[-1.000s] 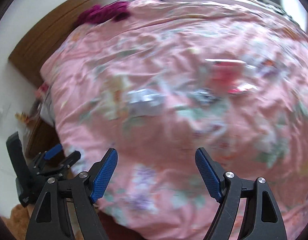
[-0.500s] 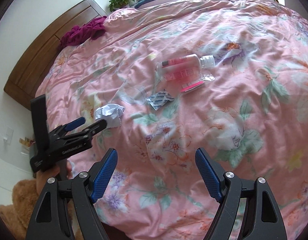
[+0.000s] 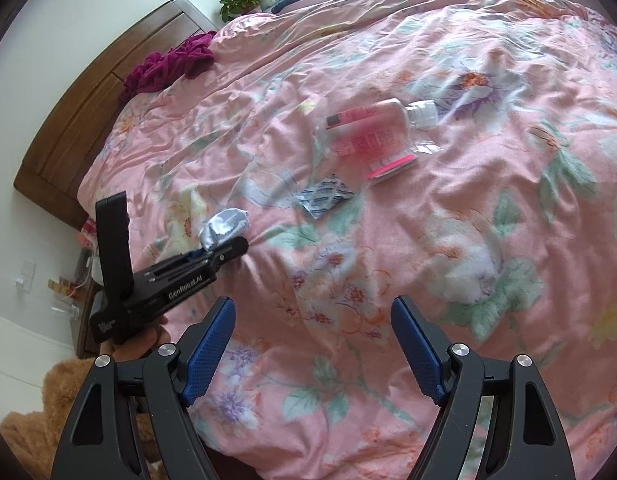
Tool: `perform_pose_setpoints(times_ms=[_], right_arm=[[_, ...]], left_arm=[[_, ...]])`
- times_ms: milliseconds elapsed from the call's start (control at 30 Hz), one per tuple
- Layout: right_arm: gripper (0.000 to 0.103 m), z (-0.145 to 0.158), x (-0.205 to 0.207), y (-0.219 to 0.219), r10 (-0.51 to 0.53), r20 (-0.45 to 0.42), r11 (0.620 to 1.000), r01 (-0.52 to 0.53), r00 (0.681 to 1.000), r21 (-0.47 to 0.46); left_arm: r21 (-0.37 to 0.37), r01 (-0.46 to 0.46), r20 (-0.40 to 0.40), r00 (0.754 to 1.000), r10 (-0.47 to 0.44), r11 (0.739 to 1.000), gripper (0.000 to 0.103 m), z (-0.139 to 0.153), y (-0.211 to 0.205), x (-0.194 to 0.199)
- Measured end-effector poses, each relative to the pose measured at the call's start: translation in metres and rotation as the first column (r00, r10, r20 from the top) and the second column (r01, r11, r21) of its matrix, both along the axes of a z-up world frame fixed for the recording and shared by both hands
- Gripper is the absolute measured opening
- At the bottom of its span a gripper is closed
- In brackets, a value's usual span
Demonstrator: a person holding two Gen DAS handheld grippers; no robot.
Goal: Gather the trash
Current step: 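Grasp the white cloth with the left tool while the right tool grasps the blue-and-white blister pack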
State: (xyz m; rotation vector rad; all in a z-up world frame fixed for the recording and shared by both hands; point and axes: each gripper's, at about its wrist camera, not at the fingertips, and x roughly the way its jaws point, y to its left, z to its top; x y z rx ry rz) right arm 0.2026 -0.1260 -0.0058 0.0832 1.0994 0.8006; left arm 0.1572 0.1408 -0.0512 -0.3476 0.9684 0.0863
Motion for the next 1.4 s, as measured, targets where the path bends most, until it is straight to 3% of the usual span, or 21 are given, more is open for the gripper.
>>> perform_pose_setpoints(times_ms=[267,500,800,933,1033,1133,1167,1333,1400], right_arm=[[0.079,0.007,0.009,0.046,0.084,0.03,0.996,-0.084,0.996,0.004],[0.079,-0.009,0.04,0.083,0.117,0.008,0.993,-0.117,0.993,-0.005],[0.079,-0.04,0.067,0.115,0.094,0.05,0.981,-0.084,0.994,-0.176],[0.079,-0.052,0.079,0.118,0.077,0.06,0.976,-0.063,0.995,-0.21],[0.069,-0.058,0.082,0.12,0.076,0.064,0.971,-0.059,0.995,-0.232],[0.052,-0.059,0.082,0.118,0.074,0.086,0.968,-0.051,0.994,-0.246],[0.042,-0.059,0.082,0.116,0.07,0.089,0.969,-0.046,0.994,-0.245],[0.025,-0.05,0.078,0.107,0.055,0.132,0.976,-0.026,0.99,-0.216],[0.012,-0.05,0.079,0.105,0.054,0.132,0.978,-0.026,0.99,-0.208]], left_arm=[[-0.061,-0.013,0.067,0.998,0.017,0.998,0.013,0.021,0.009,-0.033],[-0.091,-0.001,0.084,0.996,0.009,0.996,0.013,0.026,0.013,-0.041],[-0.081,-0.002,0.054,0.999,0.007,0.997,0.013,0.011,0.018,-0.043],[-0.09,-0.008,0.043,0.999,0.012,0.996,0.013,0.006,0.021,-0.044],[-0.096,-0.008,0.038,0.999,0.011,0.995,0.013,0.004,0.021,-0.044],[-0.099,-0.006,0.031,0.999,0.009,0.995,0.013,0.001,0.022,-0.042],[-0.101,-0.005,0.03,1.0,0.009,0.995,0.013,0.0,0.021,-0.042],[-0.107,-0.004,0.028,1.0,0.007,0.994,0.013,-0.003,0.02,-0.041],[-0.11,-0.004,0.026,1.0,0.006,0.994,0.013,-0.003,0.02,-0.041]])
